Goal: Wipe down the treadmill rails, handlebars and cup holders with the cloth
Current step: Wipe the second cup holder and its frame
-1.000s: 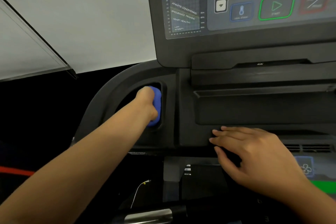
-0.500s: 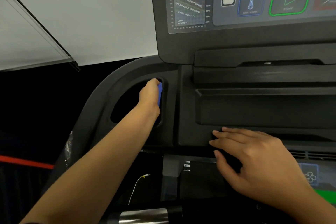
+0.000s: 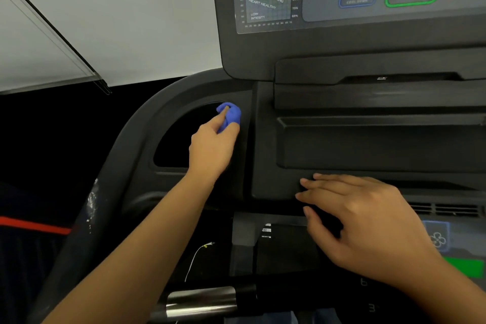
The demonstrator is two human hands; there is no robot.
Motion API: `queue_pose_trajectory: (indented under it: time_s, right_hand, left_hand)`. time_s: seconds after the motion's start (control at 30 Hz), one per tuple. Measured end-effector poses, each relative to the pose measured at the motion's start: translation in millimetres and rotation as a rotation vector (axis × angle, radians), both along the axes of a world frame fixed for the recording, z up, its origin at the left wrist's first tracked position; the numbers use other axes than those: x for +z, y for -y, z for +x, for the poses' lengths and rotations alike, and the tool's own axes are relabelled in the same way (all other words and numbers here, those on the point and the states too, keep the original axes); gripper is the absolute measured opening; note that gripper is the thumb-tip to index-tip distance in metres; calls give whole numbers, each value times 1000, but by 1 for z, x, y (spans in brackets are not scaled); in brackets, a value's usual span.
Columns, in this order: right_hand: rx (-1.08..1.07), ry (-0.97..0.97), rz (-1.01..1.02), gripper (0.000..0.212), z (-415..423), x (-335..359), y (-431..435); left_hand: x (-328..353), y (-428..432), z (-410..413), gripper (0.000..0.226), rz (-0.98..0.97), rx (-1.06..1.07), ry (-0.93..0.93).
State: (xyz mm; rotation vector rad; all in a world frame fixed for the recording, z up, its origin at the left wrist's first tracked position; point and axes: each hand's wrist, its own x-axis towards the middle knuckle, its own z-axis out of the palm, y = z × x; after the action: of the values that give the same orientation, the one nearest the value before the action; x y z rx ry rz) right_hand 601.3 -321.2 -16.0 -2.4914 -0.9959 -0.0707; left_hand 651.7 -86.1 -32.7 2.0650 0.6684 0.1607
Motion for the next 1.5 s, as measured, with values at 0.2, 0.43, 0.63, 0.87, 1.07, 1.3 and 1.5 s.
queue_pose_trajectory:
  time_s: [0.2, 0.43, 0.63, 0.87, 1.07, 1.3, 1.5]
  right_hand:
    - [8, -11, 0, 29, 0, -2, 1]
    - [32, 5, 10, 28, 0, -1, 3]
    - [61, 12, 9, 29, 1, -2, 4]
    - [63, 13, 26, 29, 1, -2, 3]
    - [69, 1, 25, 29, 1, -1, 3]
    - [81, -23, 14, 28, 1, 0, 4]
    - [85, -35, -20, 29, 2, 1, 5]
  left_hand:
    - [-2, -24, -52, 56, 401, -495, 116]
    - [12, -85, -80, 65, 1024, -1173, 168]
    - [7, -140, -124, 54, 1151, -989, -57]
    - [-2, -136, -124, 53, 1227, -747, 11]
    - [-5, -169, -48, 53, 1044, -465, -5]
    - [13, -151, 5, 50, 893, -1139, 52]
    - [7, -136, 35, 57, 1192, -1436, -137]
